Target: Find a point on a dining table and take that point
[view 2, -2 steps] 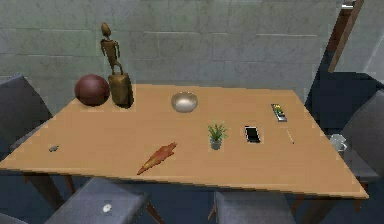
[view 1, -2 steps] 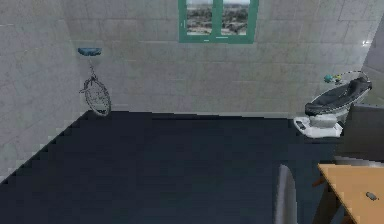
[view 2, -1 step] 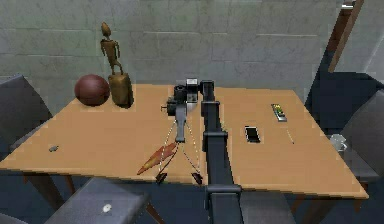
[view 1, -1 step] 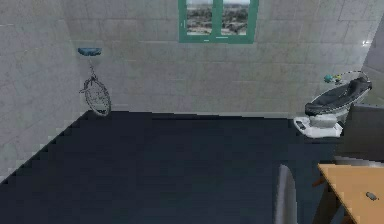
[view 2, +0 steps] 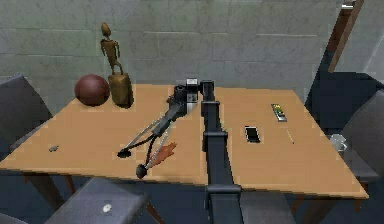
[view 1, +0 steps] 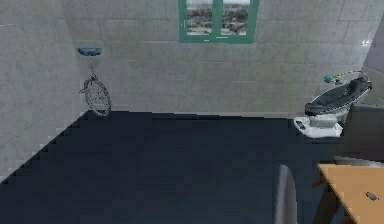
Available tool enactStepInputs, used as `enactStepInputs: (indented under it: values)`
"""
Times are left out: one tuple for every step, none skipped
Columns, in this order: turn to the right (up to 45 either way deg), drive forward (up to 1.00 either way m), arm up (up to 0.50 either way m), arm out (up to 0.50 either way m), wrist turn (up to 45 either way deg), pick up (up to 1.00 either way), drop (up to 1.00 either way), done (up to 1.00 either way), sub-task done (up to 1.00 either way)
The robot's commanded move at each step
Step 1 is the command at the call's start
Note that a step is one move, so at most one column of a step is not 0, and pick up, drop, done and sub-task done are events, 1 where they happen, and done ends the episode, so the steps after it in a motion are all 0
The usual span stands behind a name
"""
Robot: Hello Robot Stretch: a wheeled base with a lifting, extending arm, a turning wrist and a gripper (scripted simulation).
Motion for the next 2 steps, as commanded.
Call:
enactStepInputs:
  values:
    - [0.0, 0.00, 0.00, 0.00, 45.0, 0.00, 0.00, 0.00, 0.00]
    - [0.0, 0.00, 0.00, 0.00, 45.0, 0.00, 0.00, 0.00, 0.00]
